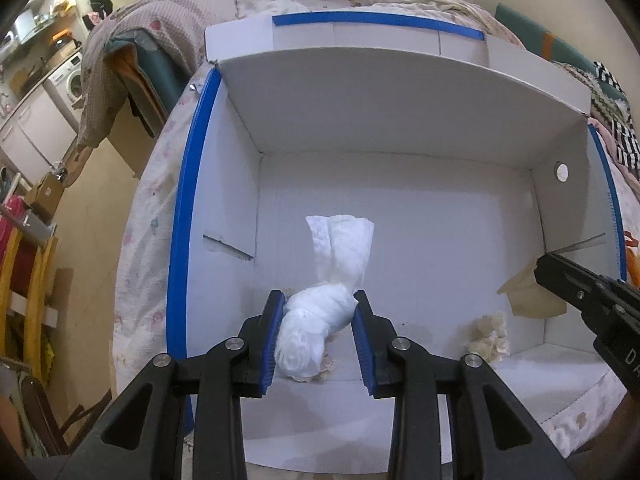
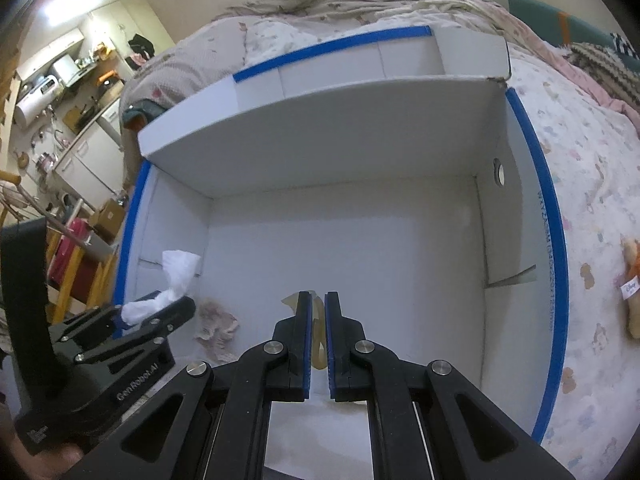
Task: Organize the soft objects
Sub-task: 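Lift both held items and carry them into the open box, then open both tools to release the sock and tan piece in the box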
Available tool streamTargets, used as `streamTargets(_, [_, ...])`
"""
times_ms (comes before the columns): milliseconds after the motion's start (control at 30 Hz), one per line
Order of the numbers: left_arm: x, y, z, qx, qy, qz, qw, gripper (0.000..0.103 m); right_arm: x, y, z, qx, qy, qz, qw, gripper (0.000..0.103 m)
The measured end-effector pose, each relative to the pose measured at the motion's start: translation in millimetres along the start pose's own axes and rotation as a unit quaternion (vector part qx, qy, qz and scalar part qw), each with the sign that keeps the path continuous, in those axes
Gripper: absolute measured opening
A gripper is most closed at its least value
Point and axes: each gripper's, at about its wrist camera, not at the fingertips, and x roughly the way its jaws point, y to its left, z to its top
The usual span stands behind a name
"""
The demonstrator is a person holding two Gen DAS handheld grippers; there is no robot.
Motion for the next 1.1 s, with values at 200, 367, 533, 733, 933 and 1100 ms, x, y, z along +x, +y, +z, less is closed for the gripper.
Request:
streamTargets(200, [4.2, 2.0, -0.5, -0.002, 0.003, 0.009, 0.9999, 0.03, -5.2, -0.1, 0.1, -0.005, -0.01, -0.003, 1.0, 0.008])
streamTargets(367, [5.2, 1.3, -0.4, 0.001, 0.003, 0.01, 0.9999, 0.031, -5.3, 1.0, 2.6, 0.0, -0.014, 0.005, 1.0, 0.008])
streamTargets(533, [6.3, 4.1, -1.4, -0.005, 0.01, 0.01, 0.9999, 0.031, -13.0, -0.1, 4.4, 0.005, -0.033, 0.02, 0.999, 0.008])
streamTargets(733, [5.4, 6.3, -1.2, -0.01, 0.01, 0.006, 0.9999, 0.04, -18.2, -0.2, 5.4, 0.015, -0.045, 0.033, 0.998, 0.01])
streamTargets(933, [-0.3, 3.2, -2.2, -0.003, -0.003, 0.004, 1.0, 0.066, -19.6, -1.5, 5.5, 0.024, -0.049, 0.035, 0.998, 0.043])
streamTargets(1100, [-6.3, 4.3, -1.1, -0.003, -0.019, 0.003, 0.9998, 0.067, -23.1, -6.0, 7.4, 0.041, -0.061, 0.04, 0.996, 0.072])
